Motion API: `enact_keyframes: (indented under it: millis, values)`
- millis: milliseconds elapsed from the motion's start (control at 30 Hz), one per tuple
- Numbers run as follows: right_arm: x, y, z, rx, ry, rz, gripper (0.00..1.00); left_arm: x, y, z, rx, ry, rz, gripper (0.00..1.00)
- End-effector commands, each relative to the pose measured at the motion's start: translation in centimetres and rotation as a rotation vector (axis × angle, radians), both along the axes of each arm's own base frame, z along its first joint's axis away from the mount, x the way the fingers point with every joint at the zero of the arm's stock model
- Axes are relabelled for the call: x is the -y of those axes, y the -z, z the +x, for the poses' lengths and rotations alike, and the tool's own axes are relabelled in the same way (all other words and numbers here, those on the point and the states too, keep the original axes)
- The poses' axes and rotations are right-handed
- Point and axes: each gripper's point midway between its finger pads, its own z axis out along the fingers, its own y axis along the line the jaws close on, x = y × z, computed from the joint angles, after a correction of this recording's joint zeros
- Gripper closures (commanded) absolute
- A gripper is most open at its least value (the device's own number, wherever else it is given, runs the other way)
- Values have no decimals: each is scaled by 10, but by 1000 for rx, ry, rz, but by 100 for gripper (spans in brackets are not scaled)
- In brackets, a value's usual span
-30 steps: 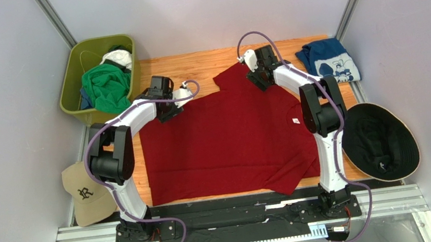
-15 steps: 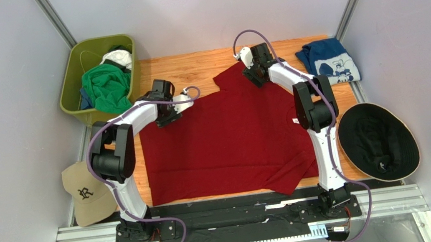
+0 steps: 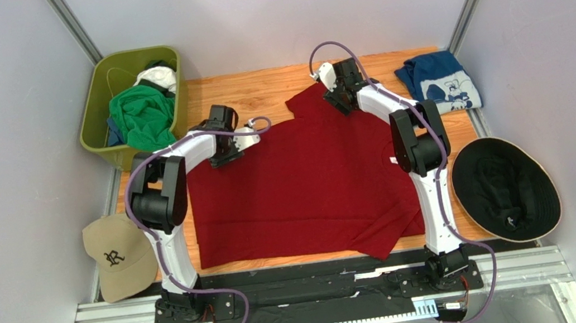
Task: Fold and stack the t-shirts
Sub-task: Flatten the tshirt out
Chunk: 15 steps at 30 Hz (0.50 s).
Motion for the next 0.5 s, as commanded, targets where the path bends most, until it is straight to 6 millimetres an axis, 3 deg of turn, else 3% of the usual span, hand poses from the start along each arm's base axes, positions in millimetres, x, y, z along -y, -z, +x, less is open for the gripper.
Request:
enact_keyframes:
  millis: [0,233,467]
  values:
    - [14,20,4,-4,11,-89,38,2,12,9,-19,27,8,42]
    - [45,16,23,28,75,-126,38,8,10,37,2,42,23,42]
    - [72,7,40,63,114,-151,38,21,-2,81,66,71,23,43]
